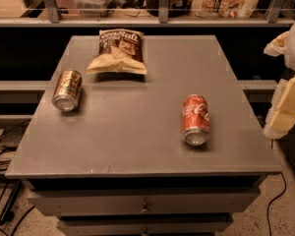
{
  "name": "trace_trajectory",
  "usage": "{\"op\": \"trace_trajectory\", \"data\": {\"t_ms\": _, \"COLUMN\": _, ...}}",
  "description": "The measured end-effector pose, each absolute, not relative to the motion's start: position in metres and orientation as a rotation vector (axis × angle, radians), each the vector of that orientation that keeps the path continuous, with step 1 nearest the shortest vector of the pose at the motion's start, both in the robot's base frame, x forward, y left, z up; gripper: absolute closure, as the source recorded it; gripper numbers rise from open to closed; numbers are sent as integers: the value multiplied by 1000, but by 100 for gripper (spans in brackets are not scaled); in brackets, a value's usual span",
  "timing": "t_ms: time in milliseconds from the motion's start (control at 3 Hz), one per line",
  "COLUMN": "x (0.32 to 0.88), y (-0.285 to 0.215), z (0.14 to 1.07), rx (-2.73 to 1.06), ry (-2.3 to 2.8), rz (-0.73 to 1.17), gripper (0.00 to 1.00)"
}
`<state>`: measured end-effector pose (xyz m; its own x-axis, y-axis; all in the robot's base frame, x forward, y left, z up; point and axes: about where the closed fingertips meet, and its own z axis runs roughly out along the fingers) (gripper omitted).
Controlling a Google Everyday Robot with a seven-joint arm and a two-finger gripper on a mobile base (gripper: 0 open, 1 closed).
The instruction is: Place coke can upright
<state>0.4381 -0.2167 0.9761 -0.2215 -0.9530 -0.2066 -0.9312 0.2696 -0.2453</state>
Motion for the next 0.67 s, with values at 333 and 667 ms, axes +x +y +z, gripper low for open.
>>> {"op": "trace_trajectory", "data": {"t_ms": 333, "x": 438, "y": -217, "z": 976, "rx": -1724, "ry": 2232, "rz": -98, "gripper": 0}}
{"op": "trace_trajectory", "data": {"t_ms": 667, "x": 442, "y": -217, "z": 976, "rx": -1686, "ry": 2252, "rz": -73, "gripper": 0}}
